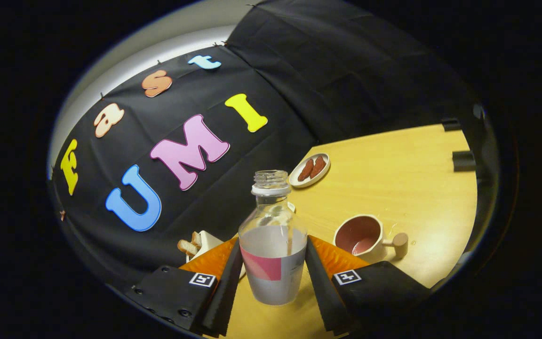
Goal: Take the bottle from table, then pour the juice into the cup, finally place the bottle on the coaster
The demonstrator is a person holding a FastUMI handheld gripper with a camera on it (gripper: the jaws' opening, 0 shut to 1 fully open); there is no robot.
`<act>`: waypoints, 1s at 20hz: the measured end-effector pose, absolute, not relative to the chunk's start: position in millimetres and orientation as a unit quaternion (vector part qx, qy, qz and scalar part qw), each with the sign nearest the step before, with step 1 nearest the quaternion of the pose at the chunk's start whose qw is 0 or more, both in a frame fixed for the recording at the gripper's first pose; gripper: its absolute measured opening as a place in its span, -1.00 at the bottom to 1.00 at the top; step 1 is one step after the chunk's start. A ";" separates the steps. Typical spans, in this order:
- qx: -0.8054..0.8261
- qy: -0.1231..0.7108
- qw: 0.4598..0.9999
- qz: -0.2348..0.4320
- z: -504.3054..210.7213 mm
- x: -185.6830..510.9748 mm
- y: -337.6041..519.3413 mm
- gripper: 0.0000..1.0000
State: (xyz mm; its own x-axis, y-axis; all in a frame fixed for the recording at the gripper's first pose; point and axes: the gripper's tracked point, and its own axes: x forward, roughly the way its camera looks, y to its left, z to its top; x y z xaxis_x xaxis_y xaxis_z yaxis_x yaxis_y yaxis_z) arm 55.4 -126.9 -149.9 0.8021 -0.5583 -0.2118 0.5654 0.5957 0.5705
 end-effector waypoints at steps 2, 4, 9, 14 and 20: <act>0.260 0.006 0.911 -0.322 -134.3 58.1 -124.0 0.51; 0.193 0.003 0.930 -0.312 -116.6 72.0 -117.6 0.51; 0.018 -0.003 0.965 -0.263 -84.5 124.4 -100.7 0.51; -0.063 -0.022 0.968 -0.240 -84.9 177.2 -102.5 0.51; -0.069 0.007 0.971 -0.229 -152.4 231.0 -118.5 0.51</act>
State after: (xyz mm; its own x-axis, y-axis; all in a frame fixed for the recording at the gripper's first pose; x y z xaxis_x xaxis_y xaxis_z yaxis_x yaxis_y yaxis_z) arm 231.0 -118.5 -152.4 0.8952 -0.4453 0.0186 0.4434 0.8858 -0.1366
